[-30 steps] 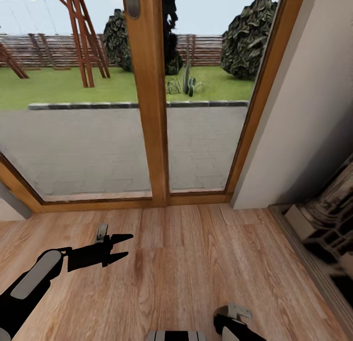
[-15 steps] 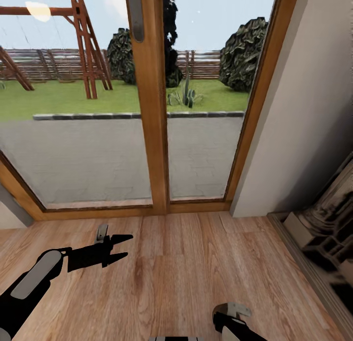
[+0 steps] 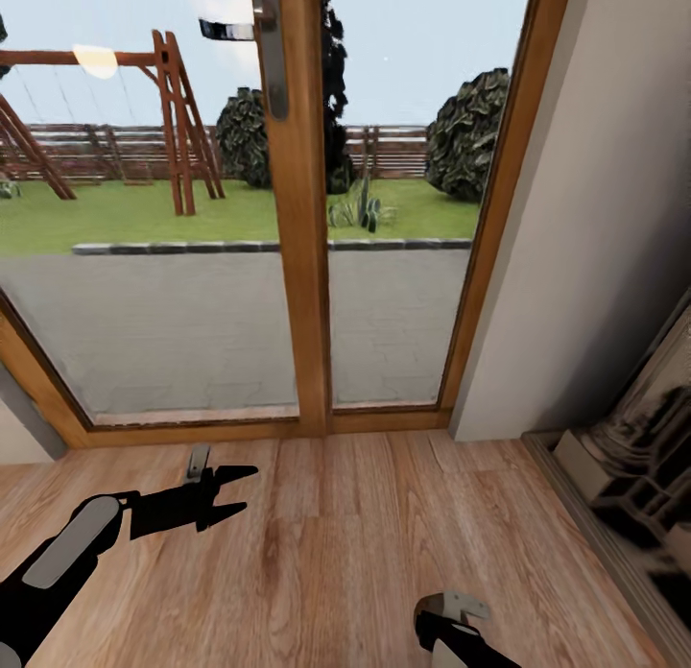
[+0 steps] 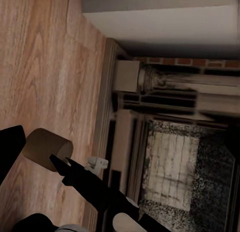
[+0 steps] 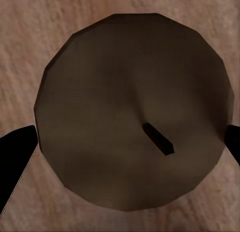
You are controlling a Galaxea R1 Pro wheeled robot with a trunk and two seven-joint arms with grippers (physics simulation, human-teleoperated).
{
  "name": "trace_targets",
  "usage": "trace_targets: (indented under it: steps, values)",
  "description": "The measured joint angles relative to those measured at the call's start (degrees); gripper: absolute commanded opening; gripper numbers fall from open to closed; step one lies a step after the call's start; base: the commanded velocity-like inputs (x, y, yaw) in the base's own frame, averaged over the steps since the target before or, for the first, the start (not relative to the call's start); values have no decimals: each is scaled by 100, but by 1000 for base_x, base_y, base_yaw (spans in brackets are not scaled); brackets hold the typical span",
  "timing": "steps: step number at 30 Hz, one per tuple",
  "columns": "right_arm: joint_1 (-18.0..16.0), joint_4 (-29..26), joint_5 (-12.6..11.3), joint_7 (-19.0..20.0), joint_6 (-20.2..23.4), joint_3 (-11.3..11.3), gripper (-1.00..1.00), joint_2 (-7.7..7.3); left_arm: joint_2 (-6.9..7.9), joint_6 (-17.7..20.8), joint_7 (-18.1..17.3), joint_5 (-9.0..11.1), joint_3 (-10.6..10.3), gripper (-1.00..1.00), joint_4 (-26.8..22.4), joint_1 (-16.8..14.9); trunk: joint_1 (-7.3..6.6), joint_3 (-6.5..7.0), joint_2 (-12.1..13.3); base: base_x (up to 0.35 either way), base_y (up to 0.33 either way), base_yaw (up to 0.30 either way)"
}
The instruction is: Place each of the two pumpkins and all three candles from the living room inside a cabinet in the living room (use any cabinet), then make sure every cabinet is closed, and position the cauldron so it is next to a table in the living room.
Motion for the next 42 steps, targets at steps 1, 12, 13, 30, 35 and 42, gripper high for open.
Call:
trace_targets:
  steps: [1,12,13,30,35,42]
  values:
    - [-1,0,1,0,0,0,-100,3,0,1,-1,0,0,100,2,0,-3,22,1,0,0,0]
    - [-2,0,-12,2,0,-45,-100,0,0,-4,1,-1,-9,100,5,0,-123,245,206,-70,0,-15]
    - [-1,-1,-14,1,0,-48,-100,-1,-1,-4,1,-3,-9,100,6,-1,-145,263,246,-290,0,-162]
    - [1,-1,-27,8,0,-56,-100,-2,-1,-5,1,1,-10,100,7,-2,-517,568,928,-327,0,-241]
    - [0,-1,-27,7,0,-56,-100,-2,-1,-5,1,-7,-10,100,7,-2,-627,658,1129,-336,0,-255]
    - [0,-1,-29,8,0,-56,-100,-3,-1,-5,1,-10,-10,100,7,-2,-781,784,1409,-324,0,-260]
